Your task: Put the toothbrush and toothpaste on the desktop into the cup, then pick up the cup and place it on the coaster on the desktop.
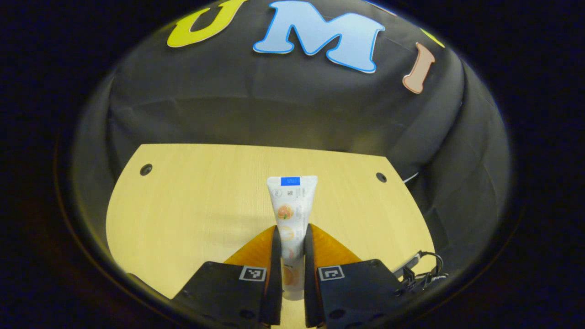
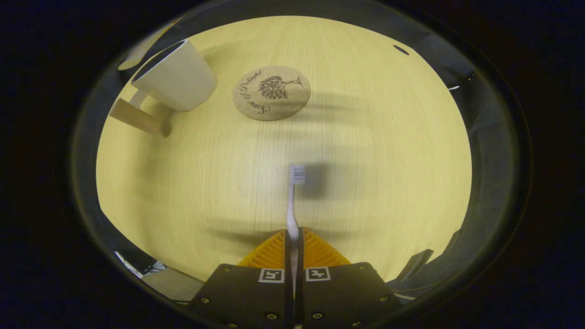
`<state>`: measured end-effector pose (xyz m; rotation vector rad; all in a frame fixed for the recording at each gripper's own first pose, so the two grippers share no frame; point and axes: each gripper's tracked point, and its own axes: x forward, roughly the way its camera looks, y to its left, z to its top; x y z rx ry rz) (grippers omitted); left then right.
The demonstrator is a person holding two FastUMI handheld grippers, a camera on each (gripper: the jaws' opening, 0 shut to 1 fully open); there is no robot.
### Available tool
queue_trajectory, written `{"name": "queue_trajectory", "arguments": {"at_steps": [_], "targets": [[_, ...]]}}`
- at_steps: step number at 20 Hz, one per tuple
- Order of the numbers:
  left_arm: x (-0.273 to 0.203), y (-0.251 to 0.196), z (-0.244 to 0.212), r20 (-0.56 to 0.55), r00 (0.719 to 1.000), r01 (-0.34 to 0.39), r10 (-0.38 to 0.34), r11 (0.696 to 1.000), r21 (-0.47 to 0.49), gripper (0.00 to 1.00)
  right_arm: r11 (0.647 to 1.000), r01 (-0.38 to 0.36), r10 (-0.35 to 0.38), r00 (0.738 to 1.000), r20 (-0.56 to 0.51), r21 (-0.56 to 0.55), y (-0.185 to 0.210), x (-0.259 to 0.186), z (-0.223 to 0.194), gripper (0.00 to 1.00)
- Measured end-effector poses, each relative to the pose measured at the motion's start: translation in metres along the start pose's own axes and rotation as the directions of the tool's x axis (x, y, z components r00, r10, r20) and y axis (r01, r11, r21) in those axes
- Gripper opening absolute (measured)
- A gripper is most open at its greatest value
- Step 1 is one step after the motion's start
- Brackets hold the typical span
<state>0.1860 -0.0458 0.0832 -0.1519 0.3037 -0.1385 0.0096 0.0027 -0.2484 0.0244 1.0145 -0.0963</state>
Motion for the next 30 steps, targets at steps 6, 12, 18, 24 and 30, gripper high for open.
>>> {"name": "queue_trajectory", "arguments": {"at_steps": [6,12,18,24,30], "targets": [[0.025,0.015,-0.030,0.006,0.999,-0.042,0.042,0.997,0.058,0.27,1.000,-0.007,0.007,1.000,-0.005,0.012,0.000,0.000,0.001,0.03],[0.018,0.014,-0.041,0.004,1.000,-0.008,0.008,0.998,0.066,0.53,1.000,-0.009,0.009,1.000,-0.008,0.021,0.000,0.000,0.001,0.03],[-0.021,0.015,-0.038,0.064,0.998,0.004,-0.006,0.999,0.041,0.72,0.995,-0.070,0.067,0.997,0.044,0.077,-0.001,-0.002,-0.004,0.02],[-0.073,0.027,-0.035,0.136,0.990,-0.037,0.031,0.998,0.042,0.79,0.969,-0.177,0.151,0.977,0.152,0.174,0.006,-0.034,0.037,0.02],[-0.117,0.070,-0.048,0.154,0.979,-0.134,0.132,0.991,0.004,0.71,0.959,-0.255,0.193,0.908,0.373,0.126,0.023,-0.105,0.136,0.02]]}}
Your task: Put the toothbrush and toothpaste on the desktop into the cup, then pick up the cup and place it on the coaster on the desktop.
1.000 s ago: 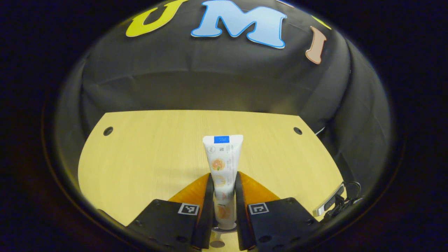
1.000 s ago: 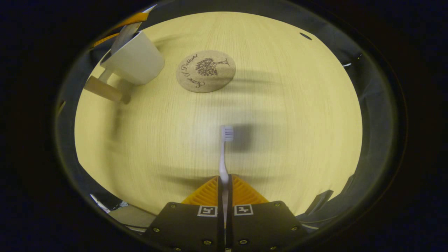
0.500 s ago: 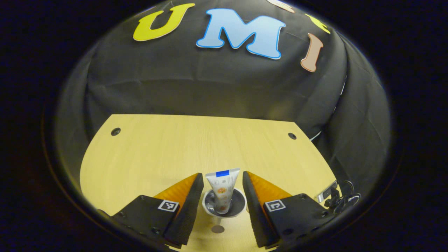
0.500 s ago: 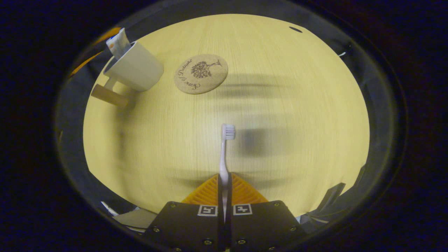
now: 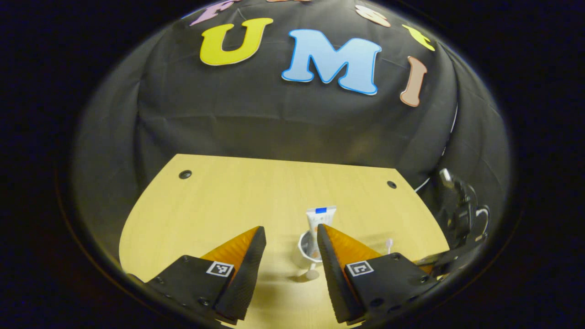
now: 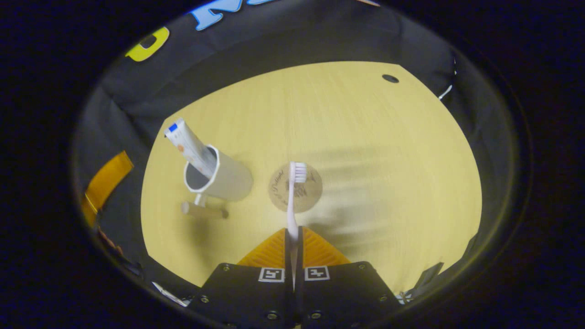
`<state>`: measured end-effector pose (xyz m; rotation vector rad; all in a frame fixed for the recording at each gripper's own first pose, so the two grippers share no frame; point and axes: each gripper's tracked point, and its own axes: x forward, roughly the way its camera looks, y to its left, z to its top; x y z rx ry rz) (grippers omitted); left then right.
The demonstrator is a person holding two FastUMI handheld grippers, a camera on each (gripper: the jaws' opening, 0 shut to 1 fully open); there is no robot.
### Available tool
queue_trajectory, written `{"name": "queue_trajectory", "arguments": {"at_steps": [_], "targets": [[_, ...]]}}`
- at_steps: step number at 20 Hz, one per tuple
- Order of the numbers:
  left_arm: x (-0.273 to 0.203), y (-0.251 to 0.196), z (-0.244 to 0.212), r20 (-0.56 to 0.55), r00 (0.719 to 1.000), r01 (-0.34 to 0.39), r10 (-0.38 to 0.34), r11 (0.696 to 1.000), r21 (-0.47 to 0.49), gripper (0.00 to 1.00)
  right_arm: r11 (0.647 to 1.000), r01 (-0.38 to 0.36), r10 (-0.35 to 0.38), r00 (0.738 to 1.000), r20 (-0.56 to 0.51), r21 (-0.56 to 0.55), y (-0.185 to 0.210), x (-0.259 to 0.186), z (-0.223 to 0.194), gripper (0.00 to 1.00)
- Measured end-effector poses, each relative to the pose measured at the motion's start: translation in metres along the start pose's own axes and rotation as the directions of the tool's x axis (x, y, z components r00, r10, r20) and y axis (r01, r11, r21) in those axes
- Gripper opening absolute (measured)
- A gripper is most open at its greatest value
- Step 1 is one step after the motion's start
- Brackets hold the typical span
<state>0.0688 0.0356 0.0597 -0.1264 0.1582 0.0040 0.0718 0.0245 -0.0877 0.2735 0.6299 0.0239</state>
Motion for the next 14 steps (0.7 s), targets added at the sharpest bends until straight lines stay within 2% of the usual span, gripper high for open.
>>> {"name": "queue_trajectory", "arguments": {"at_steps": [3,5,7,11,14], "targets": [[-0.026,0.036,-0.016,-0.015,0.997,-0.073,0.073,0.997,-0.025,0.71,0.998,-0.060,0.059,0.992,0.113,0.006,0.035,-0.010,0.058,0.01],[-0.050,0.070,-0.036,-0.035,0.990,-0.142,0.140,0.987,-0.076,0.71,0.998,-0.066,0.066,0.981,0.180,-0.006,0.057,-0.008,0.091,0.01],[-0.065,0.089,-0.051,-0.053,0.983,-0.181,0.176,0.977,-0.115,0.72,0.996,-0.092,0.092,0.976,0.200,-0.006,0.077,-0.002,0.103,0.01],[-0.094,0.115,-0.073,-0.076,0.968,-0.247,0.237,0.955,-0.163,0.71,0.995,-0.095,0.092,0.964,0.249,0.003,0.099,0.011,0.119,0.01],[-0.103,0.121,-0.076,-0.077,0.970,-0.240,0.230,0.954,-0.178,0.72,0.998,-0.047,0.055,0.955,0.291,-0.035,0.103,0.032,0.120,0.02]]}}
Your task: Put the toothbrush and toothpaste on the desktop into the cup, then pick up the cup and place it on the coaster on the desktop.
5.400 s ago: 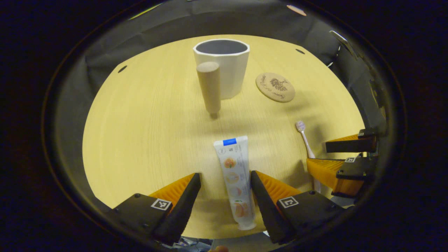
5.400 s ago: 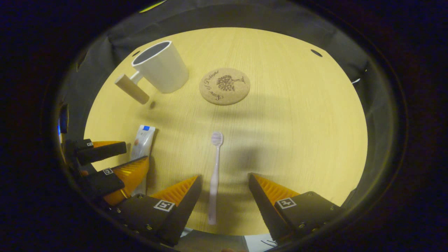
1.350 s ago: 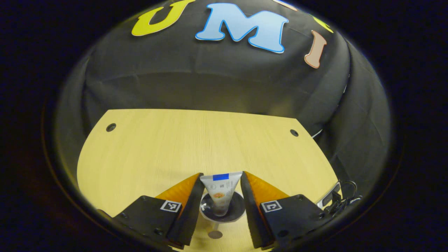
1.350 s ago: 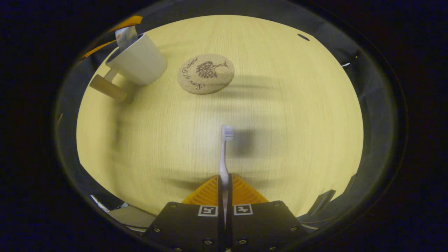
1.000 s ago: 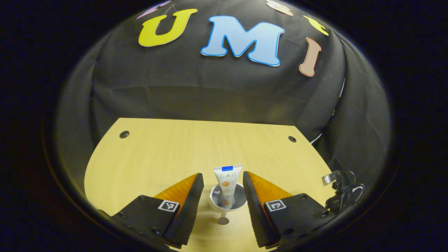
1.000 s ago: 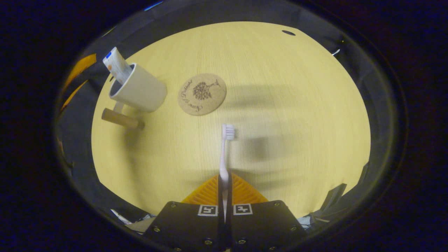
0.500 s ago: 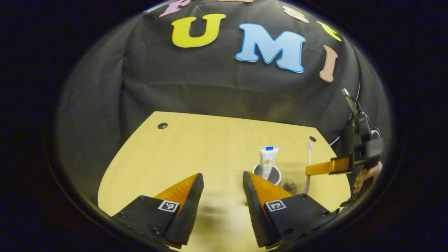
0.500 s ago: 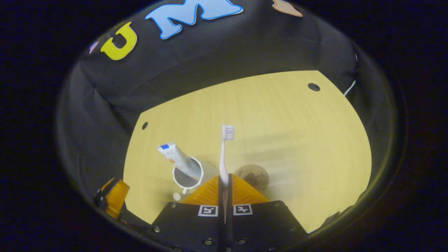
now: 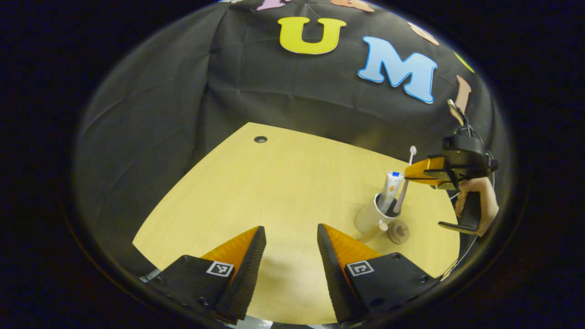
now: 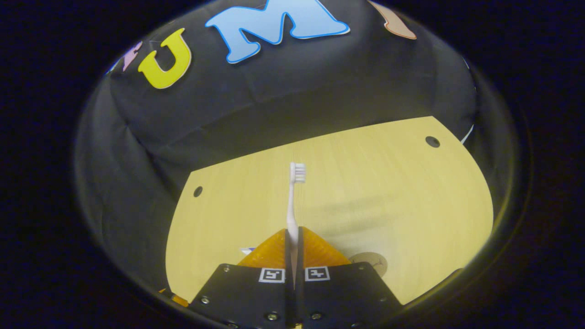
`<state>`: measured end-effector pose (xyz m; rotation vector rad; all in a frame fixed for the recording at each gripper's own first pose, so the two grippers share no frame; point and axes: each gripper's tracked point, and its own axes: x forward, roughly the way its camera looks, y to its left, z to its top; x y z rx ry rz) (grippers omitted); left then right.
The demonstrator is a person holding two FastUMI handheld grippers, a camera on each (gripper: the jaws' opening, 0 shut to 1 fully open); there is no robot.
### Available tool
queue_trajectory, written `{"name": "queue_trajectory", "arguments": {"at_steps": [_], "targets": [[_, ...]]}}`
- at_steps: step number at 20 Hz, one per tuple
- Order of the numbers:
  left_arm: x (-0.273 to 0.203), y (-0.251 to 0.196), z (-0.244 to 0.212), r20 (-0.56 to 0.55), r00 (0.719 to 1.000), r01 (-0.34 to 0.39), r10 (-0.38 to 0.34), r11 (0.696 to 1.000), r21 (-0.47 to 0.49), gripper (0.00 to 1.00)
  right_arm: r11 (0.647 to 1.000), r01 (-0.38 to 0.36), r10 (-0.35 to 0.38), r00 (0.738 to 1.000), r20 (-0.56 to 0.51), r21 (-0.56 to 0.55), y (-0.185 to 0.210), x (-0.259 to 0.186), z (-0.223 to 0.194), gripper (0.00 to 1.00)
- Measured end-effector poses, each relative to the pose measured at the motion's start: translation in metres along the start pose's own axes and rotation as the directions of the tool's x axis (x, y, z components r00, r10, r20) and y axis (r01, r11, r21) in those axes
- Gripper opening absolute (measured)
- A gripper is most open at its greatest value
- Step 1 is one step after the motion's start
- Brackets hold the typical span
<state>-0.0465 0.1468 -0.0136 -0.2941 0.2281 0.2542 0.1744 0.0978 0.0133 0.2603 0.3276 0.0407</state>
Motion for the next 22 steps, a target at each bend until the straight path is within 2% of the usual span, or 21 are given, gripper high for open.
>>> {"name": "queue_trajectory", "arguments": {"at_steps": [6,10,13,14,16,18,22], "targets": [[0.002,-0.010,-0.004,-0.024,1.000,0.015,-0.014,0.999,0.029,0.72,0.997,0.009,-0.002,0.995,0.098,-0.072,0.003,0.008,-0.016,0.02],[0.012,-0.028,-0.004,-0.040,0.998,0.041,-0.038,0.998,0.056,0.72,0.991,0.027,-0.007,0.989,0.150,-0.129,0.005,-0.004,-0.032,0.04],[0.017,-0.055,-0.006,-0.062,0.993,0.105,-0.100,0.990,0.096,0.72,0.986,0.001,0.020,0.992,0.127,-0.169,0.005,-0.015,-0.058,0.10],[0.021,-0.064,-0.007,-0.073,0.990,0.126,-0.118,0.985,0.116,0.72,0.986,-0.007,0.026,0.994,0.109,-0.166,0.002,-0.021,-0.068,0.16],[0.029,-0.077,-0.009,-0.093,0.985,0.157,-0.144,0.977,0.143,0.72,0.987,-0.005,0.023,0.994,0.109,-0.160,-0.006,-0.028,-0.074,0.17],[0.036,-0.105,-0.018,-0.128,0.970,0.227,-0.206,0.956,0.185,0.72,0.987,0.016,0.003,0.993,0.120,-0.159,-0.021,-0.042,-0.075,0.17],[0.044,-0.137,-0.019,-0.167,0.949,0.302,-0.266,0.919,0.253,0.75,0.990,0.058,-0.039,0.989,0.145,-0.130,-0.047,-0.059,-0.073,0.17]]}}
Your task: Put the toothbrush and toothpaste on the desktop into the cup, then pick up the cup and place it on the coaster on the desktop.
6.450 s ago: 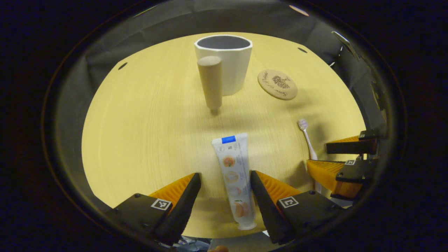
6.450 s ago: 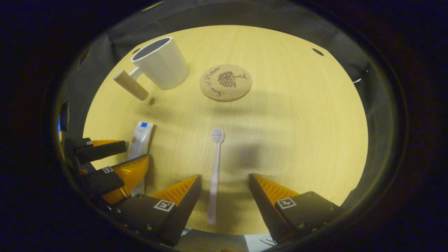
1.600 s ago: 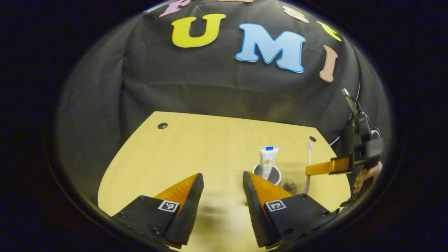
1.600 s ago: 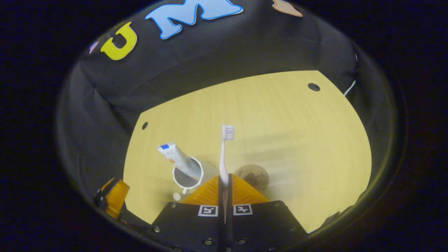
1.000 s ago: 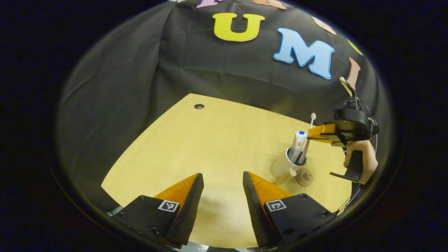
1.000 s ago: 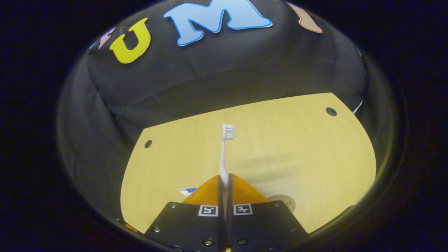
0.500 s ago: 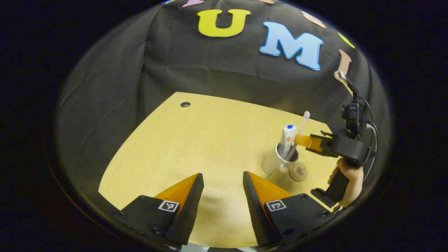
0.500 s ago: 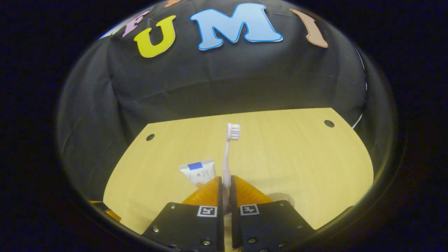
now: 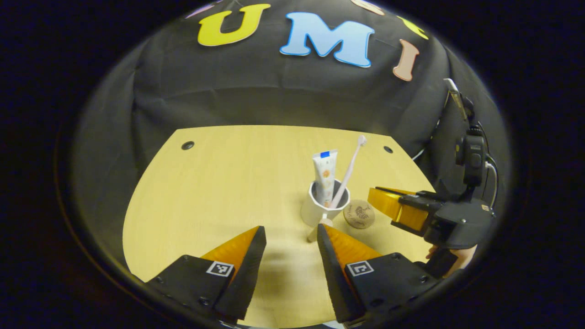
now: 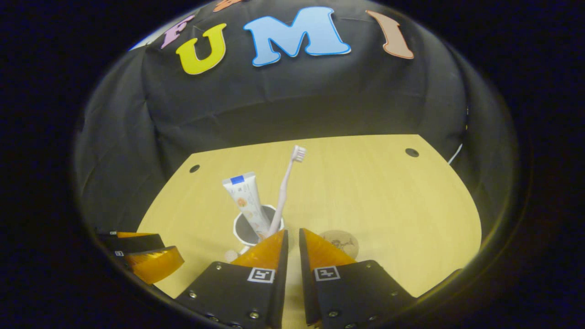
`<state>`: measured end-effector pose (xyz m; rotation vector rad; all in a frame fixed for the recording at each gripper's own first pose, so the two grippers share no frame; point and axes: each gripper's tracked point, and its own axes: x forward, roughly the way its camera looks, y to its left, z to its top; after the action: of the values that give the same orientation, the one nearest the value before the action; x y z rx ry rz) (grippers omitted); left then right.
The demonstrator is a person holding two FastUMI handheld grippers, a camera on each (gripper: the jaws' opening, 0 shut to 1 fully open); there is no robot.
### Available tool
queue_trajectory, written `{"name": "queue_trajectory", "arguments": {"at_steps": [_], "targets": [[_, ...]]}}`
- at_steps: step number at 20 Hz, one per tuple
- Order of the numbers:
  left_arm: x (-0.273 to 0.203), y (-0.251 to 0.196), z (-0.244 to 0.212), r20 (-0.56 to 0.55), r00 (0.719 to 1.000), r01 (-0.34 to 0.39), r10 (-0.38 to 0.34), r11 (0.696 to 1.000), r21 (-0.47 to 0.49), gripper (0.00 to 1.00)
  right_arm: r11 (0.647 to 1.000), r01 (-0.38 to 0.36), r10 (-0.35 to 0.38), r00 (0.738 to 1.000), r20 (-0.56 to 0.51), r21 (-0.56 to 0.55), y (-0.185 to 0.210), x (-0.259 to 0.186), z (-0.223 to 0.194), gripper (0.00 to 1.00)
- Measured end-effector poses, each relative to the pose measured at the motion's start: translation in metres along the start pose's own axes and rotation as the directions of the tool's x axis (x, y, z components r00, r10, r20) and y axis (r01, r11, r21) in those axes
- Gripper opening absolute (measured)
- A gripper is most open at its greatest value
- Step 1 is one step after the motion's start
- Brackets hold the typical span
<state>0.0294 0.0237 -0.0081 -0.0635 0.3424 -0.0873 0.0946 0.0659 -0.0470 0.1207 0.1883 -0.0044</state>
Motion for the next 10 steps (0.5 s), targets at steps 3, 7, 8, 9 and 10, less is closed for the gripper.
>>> {"name": "queue_trajectory", "arguments": {"at_steps": [3,7,8,9,10], "targets": [[0.020,-0.035,-0.005,-0.100,0.988,0.119,-0.114,0.992,0.041,0.75,0.997,0.052,-0.052,0.999,-0.001,0.053,-0.029,-0.012,-0.006,0.17],[0.042,-0.044,-0.018,-0.251,0.958,0.169,-0.138,0.980,0.106,0.72,0.983,0.124,-0.123,0.992,-0.013,0.134,-0.069,-0.025,-0.016,0.17],[0.049,-0.046,-0.018,-0.279,0.951,0.174,-0.135,0.977,0.120,0.71,0.979,0.138,-0.137,0.990,-0.017,0.152,-0.078,-0.028,-0.018,0.17],[0.053,-0.049,-0.020,-0.320,0.937,0.187,-0.138,0.974,0.129,0.71,0.974,0.152,-0.151,0.988,-0.019,0.170,-0.086,-0.030,-0.019,0.17],[0.059,-0.050,-0.026,-0.358,0.923,0.197,-0.138,0.971,0.134,0.75,0.968,0.164,-0.163,0.986,-0.021,0.189,-0.094,-0.033,-0.021,0.17]]}}
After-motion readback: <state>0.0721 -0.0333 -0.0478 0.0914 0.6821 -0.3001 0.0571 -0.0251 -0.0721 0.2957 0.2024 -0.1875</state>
